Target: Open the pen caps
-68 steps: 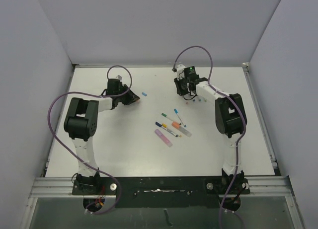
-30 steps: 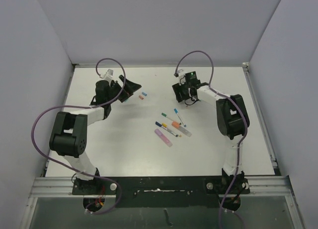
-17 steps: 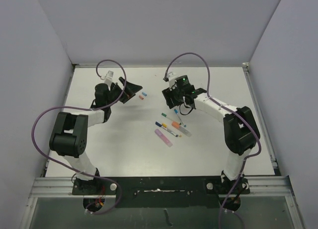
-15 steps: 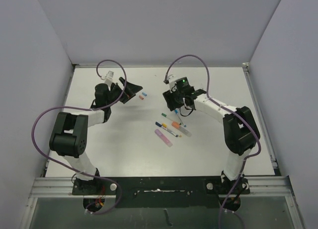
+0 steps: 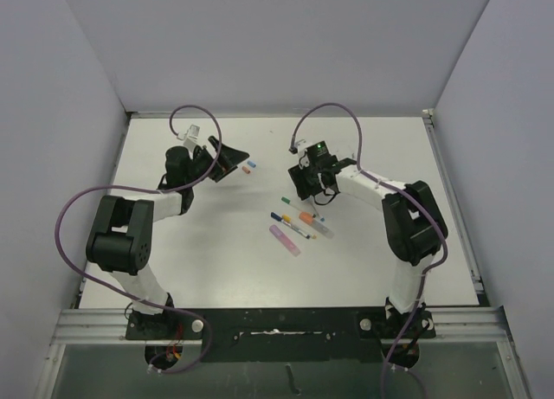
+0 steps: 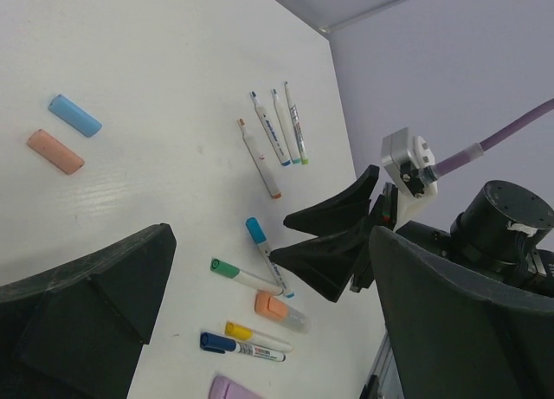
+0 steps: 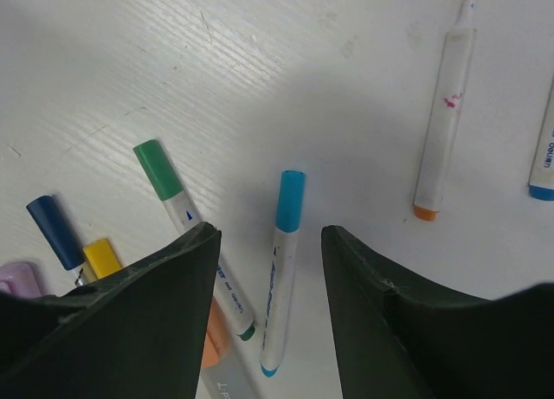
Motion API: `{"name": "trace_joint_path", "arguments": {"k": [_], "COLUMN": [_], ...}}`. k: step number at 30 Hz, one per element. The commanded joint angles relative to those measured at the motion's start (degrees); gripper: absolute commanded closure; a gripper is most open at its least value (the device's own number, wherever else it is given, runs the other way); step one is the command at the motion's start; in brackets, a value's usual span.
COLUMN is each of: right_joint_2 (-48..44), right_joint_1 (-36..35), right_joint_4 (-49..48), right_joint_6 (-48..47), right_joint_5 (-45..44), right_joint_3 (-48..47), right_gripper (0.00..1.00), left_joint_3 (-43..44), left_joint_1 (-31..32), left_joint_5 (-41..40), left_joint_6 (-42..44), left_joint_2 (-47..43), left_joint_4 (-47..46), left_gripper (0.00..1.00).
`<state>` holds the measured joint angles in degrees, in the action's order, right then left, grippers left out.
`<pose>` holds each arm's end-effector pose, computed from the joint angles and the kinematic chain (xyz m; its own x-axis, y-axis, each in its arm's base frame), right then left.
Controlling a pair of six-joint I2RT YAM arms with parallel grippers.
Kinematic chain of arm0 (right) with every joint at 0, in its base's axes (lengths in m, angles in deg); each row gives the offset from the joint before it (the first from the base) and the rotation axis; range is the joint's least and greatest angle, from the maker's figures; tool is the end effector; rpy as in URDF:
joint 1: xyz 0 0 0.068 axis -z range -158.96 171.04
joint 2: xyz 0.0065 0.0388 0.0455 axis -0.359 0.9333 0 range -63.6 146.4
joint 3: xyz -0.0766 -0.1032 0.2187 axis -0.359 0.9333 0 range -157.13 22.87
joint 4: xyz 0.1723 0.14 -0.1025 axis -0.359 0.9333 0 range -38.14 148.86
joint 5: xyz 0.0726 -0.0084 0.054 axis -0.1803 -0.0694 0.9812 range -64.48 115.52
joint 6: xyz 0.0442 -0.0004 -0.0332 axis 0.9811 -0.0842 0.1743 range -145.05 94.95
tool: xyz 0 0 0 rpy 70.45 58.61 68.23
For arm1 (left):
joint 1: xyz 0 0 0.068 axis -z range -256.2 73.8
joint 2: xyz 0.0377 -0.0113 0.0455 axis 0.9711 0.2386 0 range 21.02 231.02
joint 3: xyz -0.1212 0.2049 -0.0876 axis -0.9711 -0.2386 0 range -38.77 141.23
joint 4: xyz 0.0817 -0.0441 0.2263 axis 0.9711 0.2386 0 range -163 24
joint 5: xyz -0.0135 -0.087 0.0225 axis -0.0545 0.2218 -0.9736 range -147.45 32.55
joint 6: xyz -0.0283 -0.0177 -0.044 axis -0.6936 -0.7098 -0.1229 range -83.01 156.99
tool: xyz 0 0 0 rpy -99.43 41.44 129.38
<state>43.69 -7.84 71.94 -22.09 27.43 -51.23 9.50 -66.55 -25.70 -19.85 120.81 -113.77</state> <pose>0.3339 0.1855 0.1833 -0.7266 -0.3418 -0.5960 -0.4633 0.8844 0.0576 0.3454 -0.0787 0.1941 -0.6465 -0.6121 -0.4553 0.2030 0.4373 -0.8761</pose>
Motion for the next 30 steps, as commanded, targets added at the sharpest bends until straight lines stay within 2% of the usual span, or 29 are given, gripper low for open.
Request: {"name": "trace_joint_path", "arguments": {"k": [1,26,30], "right_joint_2": [0.8,3.5,3.5], "right_joint_1": [0.3,1.7,1.8], "right_joint_4": [-0.5,0.4,0.7], "right_joint_6": [1.3,2.3,2.5], "right_joint_5": [-0.8,-0.2,-0.2], "right_joint_3": [-0.3,2.3,3.0], "right_gripper": [0.49,0.57,0.62], "left_joint_3": [-0.4,-1.0,-0.9], "left_joint_1": [-0.3,0.0,0.2], "left_joint_5": [1.2,1.2,1.1], "left_joint_6": [0.3,-0.3,-0.3], "left_joint_2": [-1.7,-0.8,-0.8], "left_joint_4": [-3.9,-4.5,-4.5], "left_gripper": [0.02,0.02,0.02]}}
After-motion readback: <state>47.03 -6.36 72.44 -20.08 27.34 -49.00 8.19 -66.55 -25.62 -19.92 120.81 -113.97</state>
